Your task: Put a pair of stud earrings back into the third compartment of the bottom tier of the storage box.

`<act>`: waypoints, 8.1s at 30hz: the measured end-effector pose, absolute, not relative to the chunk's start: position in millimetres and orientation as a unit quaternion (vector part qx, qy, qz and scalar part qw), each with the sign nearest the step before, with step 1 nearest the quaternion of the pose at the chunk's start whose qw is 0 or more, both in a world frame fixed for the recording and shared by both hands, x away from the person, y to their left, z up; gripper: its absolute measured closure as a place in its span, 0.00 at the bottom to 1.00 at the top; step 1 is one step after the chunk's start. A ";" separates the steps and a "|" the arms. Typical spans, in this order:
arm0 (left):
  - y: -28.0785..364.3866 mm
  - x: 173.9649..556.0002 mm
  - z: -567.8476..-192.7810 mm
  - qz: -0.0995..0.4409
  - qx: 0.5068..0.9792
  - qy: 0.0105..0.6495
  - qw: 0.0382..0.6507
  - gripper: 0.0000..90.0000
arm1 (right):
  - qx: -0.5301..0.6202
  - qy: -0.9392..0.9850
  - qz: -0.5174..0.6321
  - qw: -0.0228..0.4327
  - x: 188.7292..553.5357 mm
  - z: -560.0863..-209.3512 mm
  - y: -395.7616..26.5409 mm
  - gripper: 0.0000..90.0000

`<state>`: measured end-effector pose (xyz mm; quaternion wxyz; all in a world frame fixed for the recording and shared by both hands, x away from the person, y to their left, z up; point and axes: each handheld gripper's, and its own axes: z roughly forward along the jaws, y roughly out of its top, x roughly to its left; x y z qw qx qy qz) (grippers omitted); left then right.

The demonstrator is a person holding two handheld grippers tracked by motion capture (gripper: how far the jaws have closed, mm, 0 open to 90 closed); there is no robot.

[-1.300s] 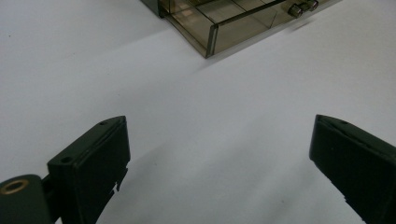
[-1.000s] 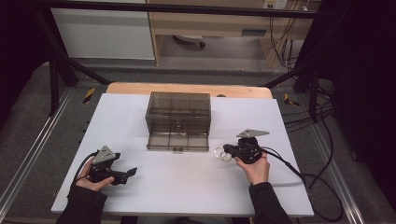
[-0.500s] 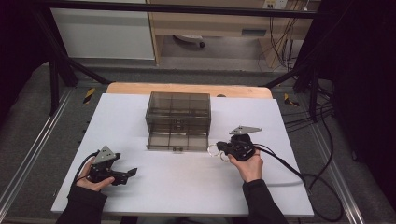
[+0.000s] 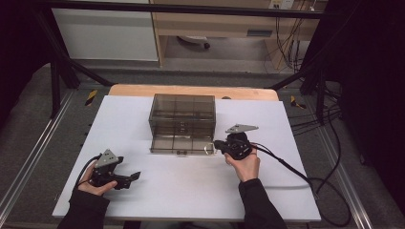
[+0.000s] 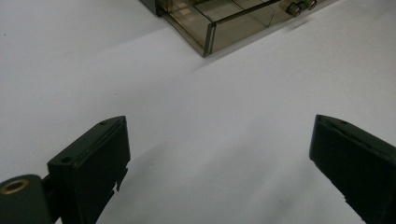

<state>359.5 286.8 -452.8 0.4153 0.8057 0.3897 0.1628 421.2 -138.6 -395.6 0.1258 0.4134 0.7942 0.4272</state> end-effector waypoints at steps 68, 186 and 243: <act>287.1 358.8 -451.2 0.164 0.805 0.387 0.418 0.06 | 0.421 0.803 0.390 0.157 466.4 -429.6 -100.7 0.91; 285.9 359.9 -453.3 0.157 0.807 0.389 0.416 0.06 | 0.455 0.802 0.362 0.134 411.1 -450.9 -201.9 0.87; 287.4 360.0 -452.6 0.157 0.805 0.390 0.419 0.06 | 0.440 0.796 0.392 0.136 403.1 -429.0 -207.6 0.97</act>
